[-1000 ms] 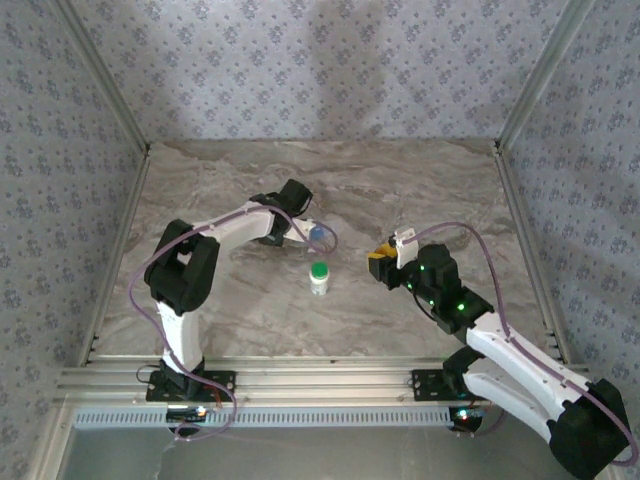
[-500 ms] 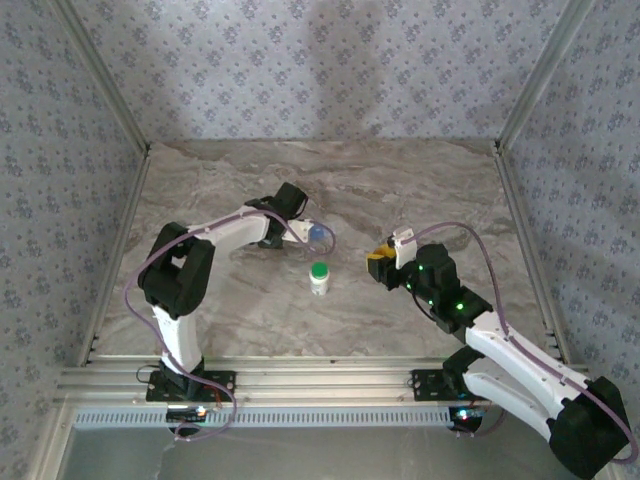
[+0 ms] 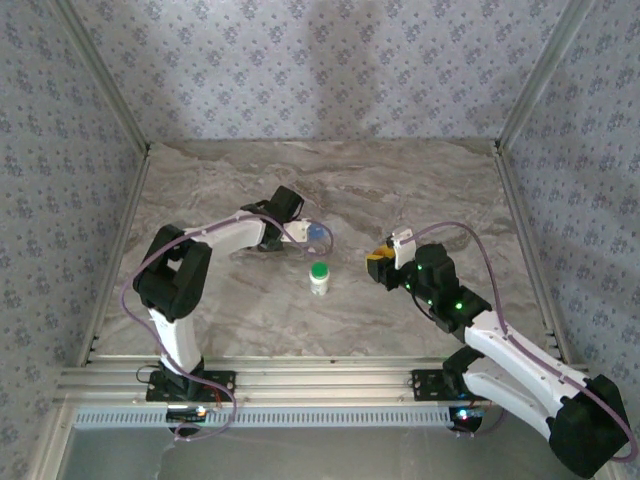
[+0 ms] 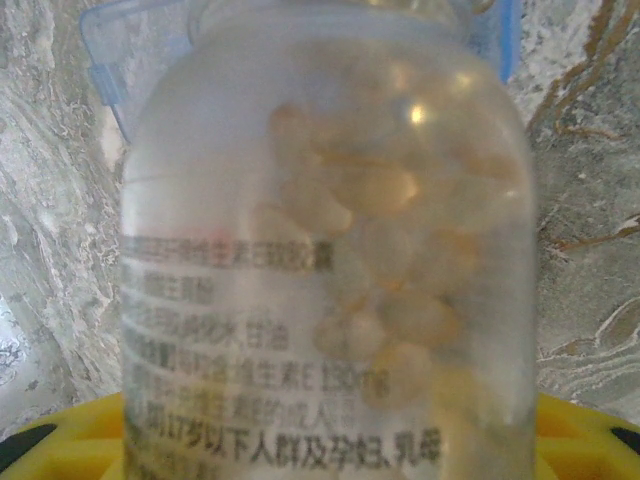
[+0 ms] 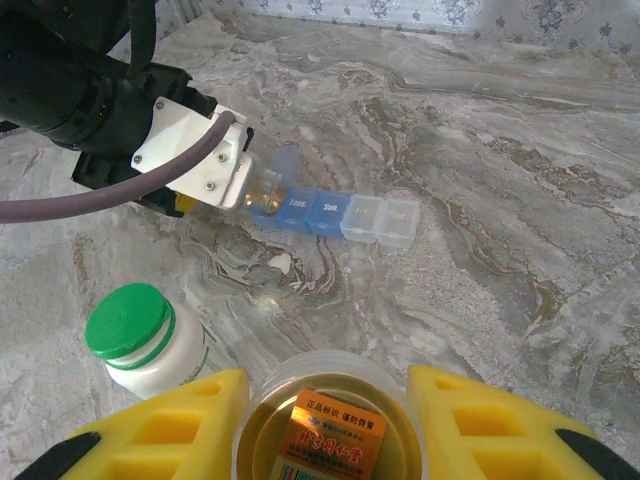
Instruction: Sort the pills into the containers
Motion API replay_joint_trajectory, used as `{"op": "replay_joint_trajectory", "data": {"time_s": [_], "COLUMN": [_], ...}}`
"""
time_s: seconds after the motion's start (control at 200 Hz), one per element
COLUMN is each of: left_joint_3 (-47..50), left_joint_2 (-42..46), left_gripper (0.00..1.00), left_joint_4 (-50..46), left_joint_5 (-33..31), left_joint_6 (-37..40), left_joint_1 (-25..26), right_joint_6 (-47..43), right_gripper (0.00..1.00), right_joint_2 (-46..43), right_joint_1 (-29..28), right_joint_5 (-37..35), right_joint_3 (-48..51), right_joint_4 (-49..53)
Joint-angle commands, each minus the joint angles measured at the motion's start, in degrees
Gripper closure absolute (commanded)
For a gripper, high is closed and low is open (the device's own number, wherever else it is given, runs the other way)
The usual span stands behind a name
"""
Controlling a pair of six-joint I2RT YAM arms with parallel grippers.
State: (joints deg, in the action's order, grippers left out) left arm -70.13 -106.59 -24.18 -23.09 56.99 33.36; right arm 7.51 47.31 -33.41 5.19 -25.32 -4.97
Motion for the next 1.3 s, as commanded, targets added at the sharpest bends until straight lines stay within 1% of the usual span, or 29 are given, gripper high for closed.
{"op": "replay_joint_trajectory", "data": {"time_s": [0.0,0.65,1.294], "left_joint_3": [1.6,5.6,7.6], "left_joint_2": [1.5,5.0,7.2], "left_gripper": [0.8,0.8,0.81], "left_joint_4": [0.6,4.3,5.8], "left_joint_5": [1.5,2.4,3.4], "left_joint_6": [-1.7,-3.7,-5.4], "left_joint_1": [-0.4,-0.6,-1.8], "right_joint_6": [-0.6,-1.0,-1.0], "right_gripper": [0.87,0.87,0.87], "right_joint_2": [0.0,0.4,1.1], "right_joint_1": [-0.4,-0.4,-0.5], "right_joint_5": [0.1,-0.5,-0.3], "right_joint_3": [-1.0,-1.0,-1.2], "right_joint_4": [-0.5,-0.4,-0.4]}}
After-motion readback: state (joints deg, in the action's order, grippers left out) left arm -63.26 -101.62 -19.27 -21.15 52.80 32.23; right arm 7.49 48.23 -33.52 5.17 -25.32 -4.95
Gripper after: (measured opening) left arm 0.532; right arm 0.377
